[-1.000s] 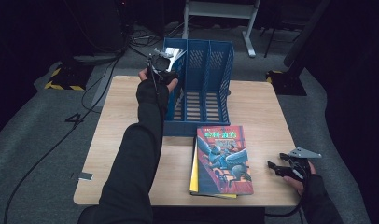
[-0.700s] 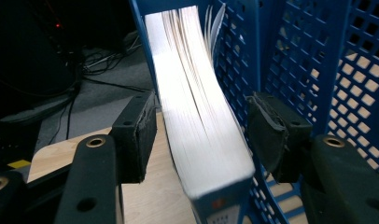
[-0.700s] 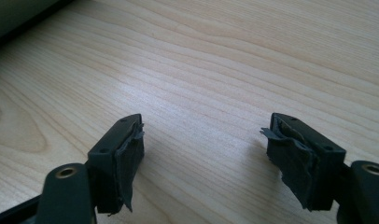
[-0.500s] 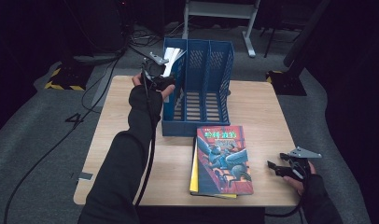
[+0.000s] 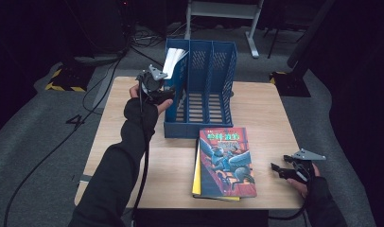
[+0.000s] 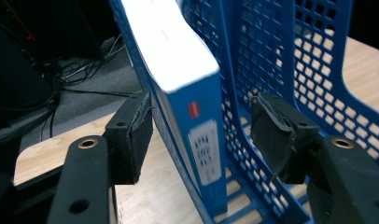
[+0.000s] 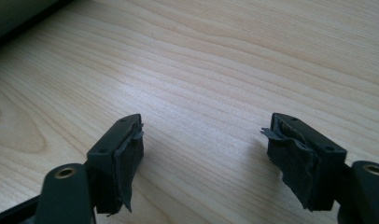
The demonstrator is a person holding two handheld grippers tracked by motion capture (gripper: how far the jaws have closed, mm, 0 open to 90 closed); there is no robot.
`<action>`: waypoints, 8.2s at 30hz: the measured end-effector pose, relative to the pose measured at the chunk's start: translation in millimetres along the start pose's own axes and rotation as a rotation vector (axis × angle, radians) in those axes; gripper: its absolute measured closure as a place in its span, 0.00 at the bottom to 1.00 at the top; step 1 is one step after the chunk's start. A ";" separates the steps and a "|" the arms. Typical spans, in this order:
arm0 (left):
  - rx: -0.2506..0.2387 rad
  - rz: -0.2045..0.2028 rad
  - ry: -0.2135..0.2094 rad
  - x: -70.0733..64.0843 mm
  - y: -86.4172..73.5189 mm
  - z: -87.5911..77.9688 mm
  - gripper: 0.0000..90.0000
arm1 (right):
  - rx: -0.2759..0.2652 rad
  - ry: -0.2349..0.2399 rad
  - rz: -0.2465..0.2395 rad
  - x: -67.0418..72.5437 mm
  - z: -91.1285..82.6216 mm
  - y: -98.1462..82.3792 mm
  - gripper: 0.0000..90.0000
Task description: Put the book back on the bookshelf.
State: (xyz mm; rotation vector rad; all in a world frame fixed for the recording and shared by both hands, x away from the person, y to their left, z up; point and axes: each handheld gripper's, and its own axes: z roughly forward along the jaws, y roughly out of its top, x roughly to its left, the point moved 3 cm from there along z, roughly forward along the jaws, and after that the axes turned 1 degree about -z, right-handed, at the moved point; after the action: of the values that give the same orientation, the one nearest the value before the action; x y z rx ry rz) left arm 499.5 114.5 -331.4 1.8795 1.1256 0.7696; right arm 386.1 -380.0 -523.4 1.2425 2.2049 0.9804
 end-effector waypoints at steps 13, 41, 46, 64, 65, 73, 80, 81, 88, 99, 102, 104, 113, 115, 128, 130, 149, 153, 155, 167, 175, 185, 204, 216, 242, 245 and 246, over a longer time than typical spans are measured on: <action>0.001 0.064 -0.093 -8.8 -27.2 -10.1 0.40 | 0.001 0.001 0.002 -0.3 0.2 0.0 0.30; 0.111 0.282 -0.360 -53.7 -126.0 -8.2 0.23 | 0.007 -0.004 0.007 -0.8 -0.2 -0.1 0.28; 0.150 0.302 -0.396 -63.1 -148.5 -2.0 0.23 | 0.017 0.005 0.001 -0.4 -0.5 0.1 0.26; 0.248 0.394 -0.557 -92.7 -194.3 5.1 0.21 | 0.017 0.099 -0.050 18.0 -11.0 14.5 0.33; 0.255 0.399 -0.560 -93.9 -195.7 5.1 0.21 | 0.013 0.109 -0.056 20.7 -13.2 17.3 0.33; 0.275 0.411 -0.589 -100.6 -203.7 5.0 0.20 | -0.014 0.158 -0.089 36.6 -28.1 34.4 0.31; 0.261 0.346 -0.617 -97.4 -208.0 9.0 0.17 | -0.044 0.191 -0.102 47.2 -41.9 48.0 0.29; 0.256 0.343 -0.621 -97.2 -208.5 9.1 0.17 | -0.046 0.201 -0.108 49.4 -44.2 50.3 0.29; 0.251 0.339 -0.622 -98.2 -208.9 9.1 0.17 | -0.053 0.231 -0.141 62.6 -51.8 59.7 0.27; 0.254 0.336 -0.626 -98.4 -208.6 9.9 0.16 | -0.034 0.309 -0.188 87.3 -54.4 67.1 0.27; 0.256 0.343 -0.627 -98.0 -207.9 10.9 0.16 | -0.013 0.348 -0.212 97.6 -51.9 68.6 0.26; 0.255 0.343 -0.627 -98.1 -207.7 11.2 0.16 | 0.004 0.358 -0.220 101.5 -50.2 69.1 0.26; 0.255 0.344 -0.629 -98.6 -206.3 13.5 0.16 | 0.110 0.436 -0.235 113.4 -38.1 64.8 0.26; 0.257 0.344 -0.627 -98.6 -206.2 13.6 0.16 | 0.125 0.443 -0.228 115.1 -35.5 64.6 0.25; 0.252 0.348 -0.634 -98.8 -205.3 15.4 0.16 | 0.168 0.466 -0.246 119.4 -26.1 73.5 0.23; 0.251 0.347 -0.634 -99.0 -205.1 15.7 0.16 | 0.161 0.456 -0.259 121.5 -27.2 74.5 0.24; 0.253 0.324 -0.608 -100.1 -202.8 19.2 0.17 | 0.065 0.476 -0.233 127.0 -3.4 103.4 0.58; 0.254 0.303 -0.588 -97.6 -200.6 21.9 0.20 | 0.035 0.538 -0.226 131.1 3.1 105.2 0.75; 0.255 0.291 -0.577 -96.6 -199.1 23.7 0.22 | 0.019 0.553 -0.223 131.4 3.0 106.1 0.78; 0.186 0.242 -0.529 -87.8 -177.5 32.4 0.33 | -0.015 0.612 -0.215 141.5 2.5 109.4 0.85; 0.160 0.231 -0.518 -88.1 -170.4 41.5 0.36 | -0.013 0.614 -0.248 155.8 5.3 112.2 0.85; 0.064 0.190 -0.495 -81.6 -156.1 32.3 0.53 | -0.109 0.622 -0.288 161.0 -6.6 111.7 0.86; 0.016 0.177 -0.596 -94.6 -123.1 21.0 0.68 | -0.266 0.642 -0.325 159.4 -38.7 111.2 0.87; -0.025 0.166 -0.665 -101.7 -96.2 19.6 0.71 | -0.350 0.642 -0.326 151.6 -55.3 110.9 0.87; -0.134 0.245 -0.749 -114.2 -29.3 -5.8 1.00 | -0.394 0.510 -0.356 148.5 -47.9 119.3 0.96; -0.139 0.245 -0.736 -111.1 -27.9 -7.7 1.00 | -0.399 0.474 -0.357 149.9 -46.1 122.6 0.97; -0.154 0.233 -0.738 -107.9 -25.5 -10.4 1.00 | -0.401 0.464 -0.357 150.3 -45.8 124.2 0.97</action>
State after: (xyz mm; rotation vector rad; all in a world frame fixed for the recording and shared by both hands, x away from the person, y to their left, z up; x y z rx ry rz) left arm 435.2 27.7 -358.7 1.9310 0.3795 0.2190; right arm 349.2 -224.2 -403.1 0.4519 2.2797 1.5683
